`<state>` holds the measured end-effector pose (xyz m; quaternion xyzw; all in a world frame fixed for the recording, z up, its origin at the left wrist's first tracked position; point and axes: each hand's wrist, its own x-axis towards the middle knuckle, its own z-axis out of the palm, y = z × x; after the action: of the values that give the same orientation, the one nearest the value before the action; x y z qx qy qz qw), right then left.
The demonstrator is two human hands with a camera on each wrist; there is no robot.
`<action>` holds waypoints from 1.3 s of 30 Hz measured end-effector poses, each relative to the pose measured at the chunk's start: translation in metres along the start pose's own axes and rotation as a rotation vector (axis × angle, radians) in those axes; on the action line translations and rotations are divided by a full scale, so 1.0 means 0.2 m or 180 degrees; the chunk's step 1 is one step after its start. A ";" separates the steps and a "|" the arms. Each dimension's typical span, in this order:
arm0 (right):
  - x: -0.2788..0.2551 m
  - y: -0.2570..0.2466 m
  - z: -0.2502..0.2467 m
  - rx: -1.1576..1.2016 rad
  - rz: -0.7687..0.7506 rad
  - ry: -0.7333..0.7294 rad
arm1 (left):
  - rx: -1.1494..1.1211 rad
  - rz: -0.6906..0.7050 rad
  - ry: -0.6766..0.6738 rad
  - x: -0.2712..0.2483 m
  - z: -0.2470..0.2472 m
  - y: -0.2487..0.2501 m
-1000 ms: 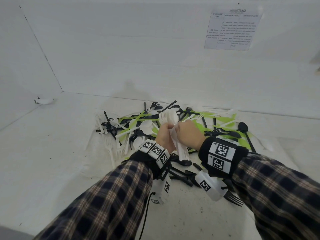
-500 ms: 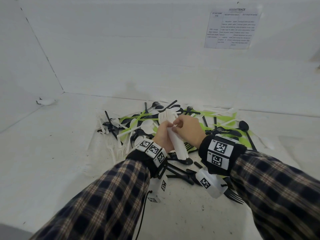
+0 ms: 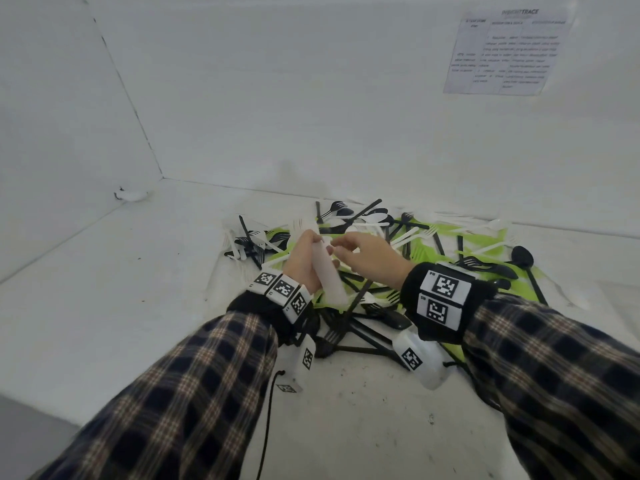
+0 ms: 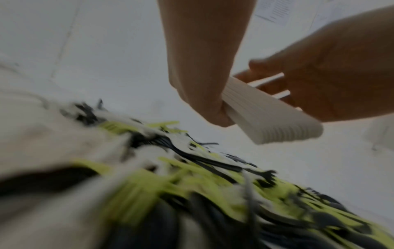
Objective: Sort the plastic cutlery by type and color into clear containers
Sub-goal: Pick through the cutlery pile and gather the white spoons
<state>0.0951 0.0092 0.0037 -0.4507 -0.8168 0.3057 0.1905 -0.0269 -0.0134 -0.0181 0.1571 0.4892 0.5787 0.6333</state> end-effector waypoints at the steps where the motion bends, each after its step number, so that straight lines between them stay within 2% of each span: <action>1: 0.01 -0.01 0.02 0.0008 0.0116 0.0060 | 0.0023 0.0019 0.0134 -0.01 -0.04 0.04; 4: 0.06 -0.02 0.11 -0.0289 0.0218 -0.0143 | 0.0207 0.0088 0.0427 -0.04 -0.18 0.14; 7: 0.08 -0.06 0.19 -0.0866 -0.0053 -0.0790 | 0.0313 0.0119 0.0735 -0.06 -0.27 0.20; 10: 0.08 -0.09 0.27 -0.1393 -0.0287 -0.1509 | 0.0314 0.0098 0.0766 -0.08 -0.30 0.20; 12: 0.10 -0.10 0.32 -0.1674 -0.0278 -0.1705 | 0.0275 0.0076 0.0825 -0.09 -0.31 0.19; 20: 0.17 -0.08 0.46 -0.1615 0.0310 -0.0860 | 0.0337 -0.0322 0.0662 -0.07 -0.32 0.19; 24: 0.18 -0.10 0.47 -0.1551 0.0617 -0.0801 | 0.0403 -0.0372 0.0546 -0.06 -0.31 0.19; 27: 0.19 -0.10 0.41 -0.1181 0.0968 -0.0700 | 0.0457 -0.0433 0.0474 -0.05 -0.33 0.21; 31: 0.17 -0.10 0.30 -0.0288 0.1484 -0.0734 | 0.0418 -0.0363 0.0537 -0.05 -0.35 0.24; 36: 0.16 -0.13 0.17 -0.0892 0.1183 -0.0752 | 0.0376 -0.0383 0.0550 -0.04 -0.38 0.26; 39: 0.16 -0.12 0.15 -0.0947 0.0940 -0.0872 | 0.0421 -0.0401 0.0550 -0.03 -0.39 0.27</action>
<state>0.0462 0.0160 -0.0002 -0.5425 -0.7963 0.2648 -0.0371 -0.1191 -0.0316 -0.0106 0.1170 0.5879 0.5157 0.6121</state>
